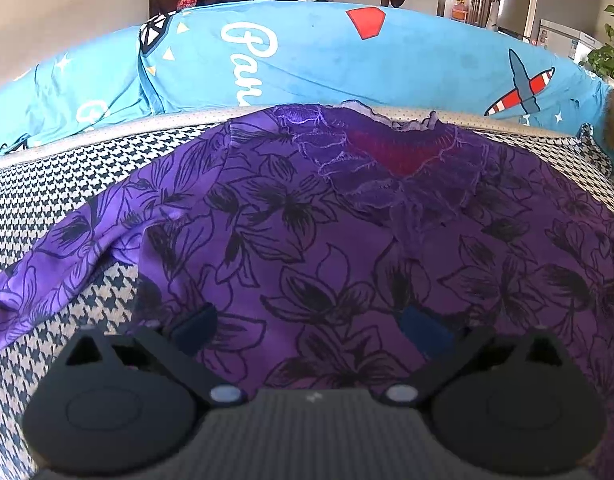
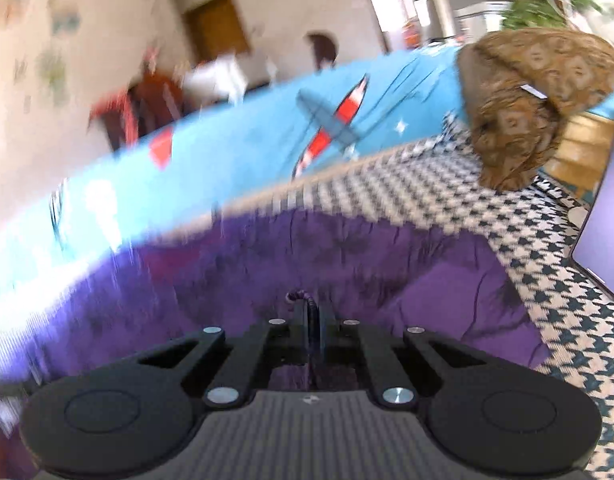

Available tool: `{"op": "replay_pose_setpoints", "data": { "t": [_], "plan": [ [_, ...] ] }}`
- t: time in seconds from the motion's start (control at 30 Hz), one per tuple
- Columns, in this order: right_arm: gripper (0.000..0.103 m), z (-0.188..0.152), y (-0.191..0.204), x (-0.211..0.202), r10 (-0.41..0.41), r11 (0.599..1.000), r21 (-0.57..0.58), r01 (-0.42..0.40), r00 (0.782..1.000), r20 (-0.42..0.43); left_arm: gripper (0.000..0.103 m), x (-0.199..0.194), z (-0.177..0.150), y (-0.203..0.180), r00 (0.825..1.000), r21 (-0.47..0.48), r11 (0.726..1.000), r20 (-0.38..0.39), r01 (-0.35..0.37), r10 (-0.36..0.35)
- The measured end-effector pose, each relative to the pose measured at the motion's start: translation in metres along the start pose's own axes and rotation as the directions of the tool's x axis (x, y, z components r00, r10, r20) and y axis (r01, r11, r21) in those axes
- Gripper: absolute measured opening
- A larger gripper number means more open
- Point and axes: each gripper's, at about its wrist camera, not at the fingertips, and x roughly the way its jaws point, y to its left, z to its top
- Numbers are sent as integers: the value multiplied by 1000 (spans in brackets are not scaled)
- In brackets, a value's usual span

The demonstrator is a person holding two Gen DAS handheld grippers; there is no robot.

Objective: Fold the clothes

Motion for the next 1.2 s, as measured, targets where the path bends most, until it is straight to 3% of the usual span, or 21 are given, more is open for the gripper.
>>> {"op": "replay_pose_setpoints", "data": {
  "t": [0.1, 0.37, 0.6, 1.03, 1.2],
  "plan": [
    [7, 14, -8, -4, 5, 997, 82, -8, 999, 42, 103, 0, 1, 2, 1000, -14, 1000, -4, 6, -6],
    [7, 19, -8, 1, 24, 993, 115, -29, 998, 50, 103, 0, 2, 5, 1000, -36, 999, -12, 20, -20],
    [7, 34, -7, 6, 70, 976, 193, -97, 988, 141, 103, 1, 4, 13, 1000, -65, 998, -18, 16, -17],
    [7, 60, 54, 49, 223, 949, 177, -262, 951, 213, 103, 11, 19, 33, 999, -93, 996, -29, -18, 16],
    [7, 66, 93, 72, 309, 930, 133, -342, 925, 222, 103, 18, 26, 45, 999, -101, 994, -34, -39, 36]
  ]
}}
